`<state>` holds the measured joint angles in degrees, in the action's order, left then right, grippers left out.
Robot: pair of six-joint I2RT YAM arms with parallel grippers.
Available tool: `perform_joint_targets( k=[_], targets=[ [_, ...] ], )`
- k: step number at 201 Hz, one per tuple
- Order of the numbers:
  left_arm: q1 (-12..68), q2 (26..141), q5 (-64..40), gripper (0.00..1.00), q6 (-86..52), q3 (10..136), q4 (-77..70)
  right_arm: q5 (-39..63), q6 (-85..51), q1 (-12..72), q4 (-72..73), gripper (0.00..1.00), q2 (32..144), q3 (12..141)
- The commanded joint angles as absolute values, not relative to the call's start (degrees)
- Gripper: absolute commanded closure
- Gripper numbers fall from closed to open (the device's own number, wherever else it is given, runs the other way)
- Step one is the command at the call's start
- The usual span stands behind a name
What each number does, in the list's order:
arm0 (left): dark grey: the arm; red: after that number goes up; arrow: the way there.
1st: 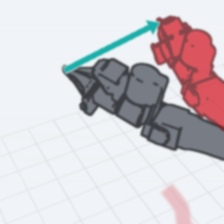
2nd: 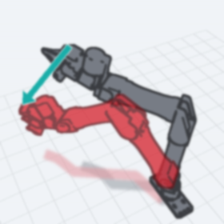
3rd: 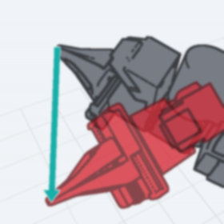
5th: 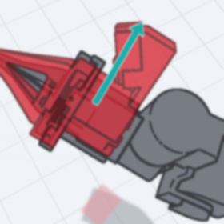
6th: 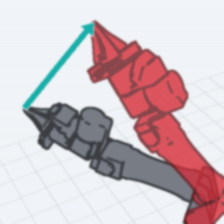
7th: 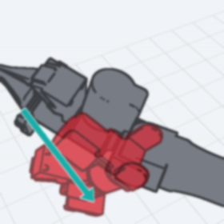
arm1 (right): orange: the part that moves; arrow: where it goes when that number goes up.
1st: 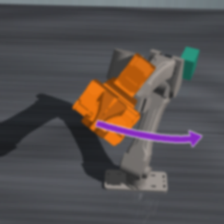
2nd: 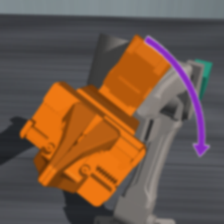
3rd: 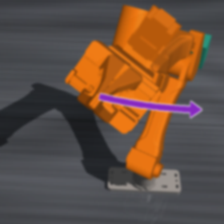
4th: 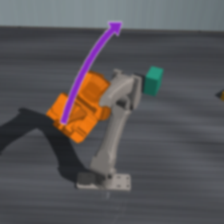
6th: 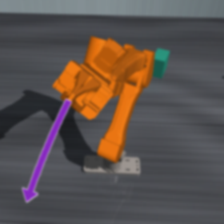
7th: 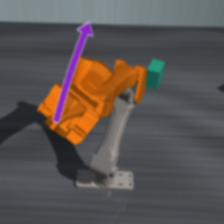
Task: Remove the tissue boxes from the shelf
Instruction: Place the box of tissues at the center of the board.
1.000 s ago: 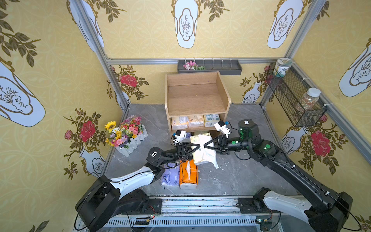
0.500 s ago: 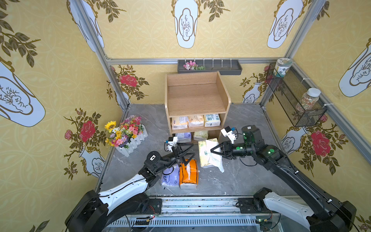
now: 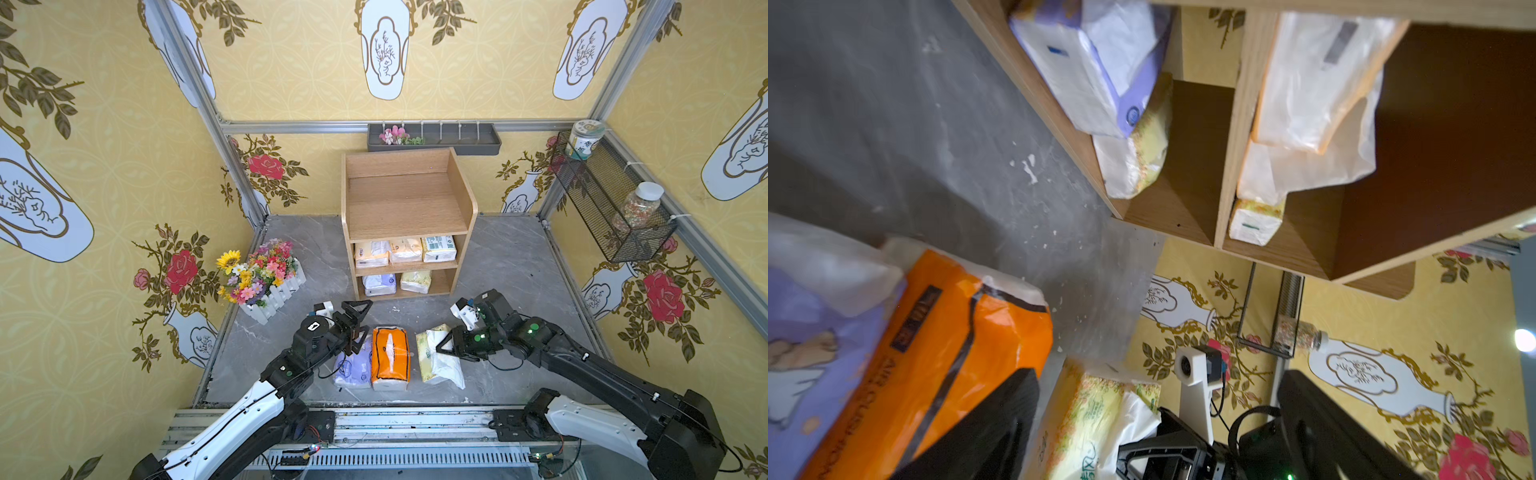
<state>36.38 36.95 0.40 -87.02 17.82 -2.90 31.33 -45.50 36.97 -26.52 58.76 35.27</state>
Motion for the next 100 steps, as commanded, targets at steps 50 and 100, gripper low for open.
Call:
perform_joint_targets(
  k=[50,100],
  targets=[
    [36.21,37.34,2.63,0.04,-86.4,18.97,1.9,31.18,-54.83,37.0,-3.95,0.59,62.14,26.26],
    [36.21,36.62,3.17,0.04,-86.4,19.08,2.94,31.53,-56.28,40.39,2.26,0.59,67.41,26.02]
  ],
)
